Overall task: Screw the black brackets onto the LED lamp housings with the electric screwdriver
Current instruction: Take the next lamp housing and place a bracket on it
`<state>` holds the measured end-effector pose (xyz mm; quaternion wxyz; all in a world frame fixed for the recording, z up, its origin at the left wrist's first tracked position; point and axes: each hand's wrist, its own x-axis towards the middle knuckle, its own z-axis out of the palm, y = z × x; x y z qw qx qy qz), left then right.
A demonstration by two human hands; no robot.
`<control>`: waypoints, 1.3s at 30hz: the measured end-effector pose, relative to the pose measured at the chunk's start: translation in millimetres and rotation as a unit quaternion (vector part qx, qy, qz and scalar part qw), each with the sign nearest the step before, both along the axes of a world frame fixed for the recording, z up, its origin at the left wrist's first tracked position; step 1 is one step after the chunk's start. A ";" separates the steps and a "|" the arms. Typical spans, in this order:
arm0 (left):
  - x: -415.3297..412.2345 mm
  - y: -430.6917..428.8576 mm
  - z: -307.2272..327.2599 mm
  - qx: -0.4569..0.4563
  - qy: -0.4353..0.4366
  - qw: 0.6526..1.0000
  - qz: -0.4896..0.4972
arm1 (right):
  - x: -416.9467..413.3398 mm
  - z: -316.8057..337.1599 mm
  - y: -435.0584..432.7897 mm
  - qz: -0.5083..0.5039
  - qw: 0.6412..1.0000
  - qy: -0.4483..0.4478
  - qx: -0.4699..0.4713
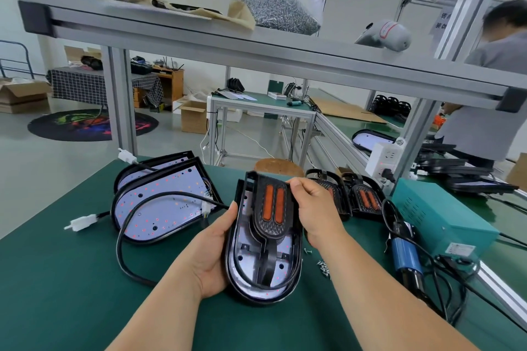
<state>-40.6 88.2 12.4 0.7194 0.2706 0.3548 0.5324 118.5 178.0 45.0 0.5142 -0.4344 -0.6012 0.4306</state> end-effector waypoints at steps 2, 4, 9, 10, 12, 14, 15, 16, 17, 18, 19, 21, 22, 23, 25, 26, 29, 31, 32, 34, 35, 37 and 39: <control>0.5 1.3 -0.8 0.003 0.000 1.000 0.008 | -1.7 -1.1 -0.6 0.004 0.998 -0.056 0.022; 0.6 1.6 -0.7 0.005 -0.005 1.000 0.013 | -1.8 -2.0 -2.4 -0.004 0.996 -0.084 0.039; 3.0 -0.5 -2.1 0.014 0.017 1.000 0.014 | -6.6 -11.2 -10.7 -0.045 0.990 -0.132 0.035; 2.8 -0.8 -2.7 0.014 0.017 1.000 0.018 | -8.4 -12.2 -12.1 -0.060 0.991 -0.123 0.007; 1.8 -0.1 -3.7 0.013 0.019 0.999 0.029 | -10.3 -10.2 -15.8 -0.092 0.990 -0.084 -0.066; 1.2 1.2 -3.3 0.010 0.019 0.999 0.036 | -7.2 -6.4 -20.2 -0.086 0.987 -0.046 -0.126; 1.4 1.9 -3.0 0.006 0.017 0.999 0.041 | -6.3 -4.1 -24.5 -0.070 0.985 -0.042 -0.150; 2.2 2.0 -2.4 0.001 0.014 0.999 0.047 | -5.0 -4.3 -27.5 -0.040 0.984 -0.038 -0.170; 3.2 1.5 -1.7 -0.001 0.012 0.999 0.052 | -4.7 -6.4 -29.5 0.002 0.981 -0.022 -0.190; 4.5 0.7 -0.9 0.001 0.014 0.998 0.056 | -5.5 -7.9 -32.9 0.044 0.978 0.007 -0.203; 5.8 0.2 -0.1 0.006 0.020 0.998 0.062 | -7.0 -9.1 -37.5 0.074 0.974 0.038 -0.209; 7.0 -1.3 1.1 0.019 0.037 0.997 0.071 | -8.9 -13.8 -40.2 0.092 0.972 0.073 -0.202; 7.4 -2.1 2.2 0.024 0.045 0.996 0.072 | -10.1 -14.4 -41.4 0.081 0.975 0.076 -0.195; 7.0 -2.7 3.1 0.025 0.056 0.995 0.074 | -11.2 -16.0 -41.5 0.067 0.977 0.073 -0.189; 6.1 -3.3 3.9 0.029 0.070 0.994 0.082 | -12.4 -16.4 -42.4 0.046 0.981 0.067 -0.178; 6.3 -3.7 4.0 0.033 0.071 0.993 0.086 | -12.6 -15.5 -42.7 0.039 0.982 0.063 -0.172; 6.2 -2.8 2.5 0.042 0.064 0.992 0.099 | -13.7 -14.0 -44.2 0.031 0.986 0.056 -0.152; 5.7 -2.4 1.5 0.046 0.062 0.992 0.103 | -13.8 -12.7 -44.6 0.032 0.988 0.050 -0.146; 5.1 -2.2 0.9 0.046 0.060 0.992 0.104 | -13.3 -12.2 -44.2 0.035 0.988 0.047 -0.144; 4.5 -2.2 0.6 0.048 0.055 0.992 0.105 | -11.6 -10.7 -45.2 0.041 0.988 0.039 -0.147; 4.7 -2.1 0.6 0.049 0.052 0.992 0.108 | -10.2 -10.7 -46.4 0.045 0.987 0.031 -0.150; 4.9 -0.7 0.1 0.050 0.047 0.990 0.123 | -6.9 -14.1 -51.7 0.072 0.984 0.011 -0.161; 5.4 1.2 -0.5 0.047 0.040 0.988 0.140 | -4.3 -21.1 -59.8 0.108 0.979 -0.003 -0.174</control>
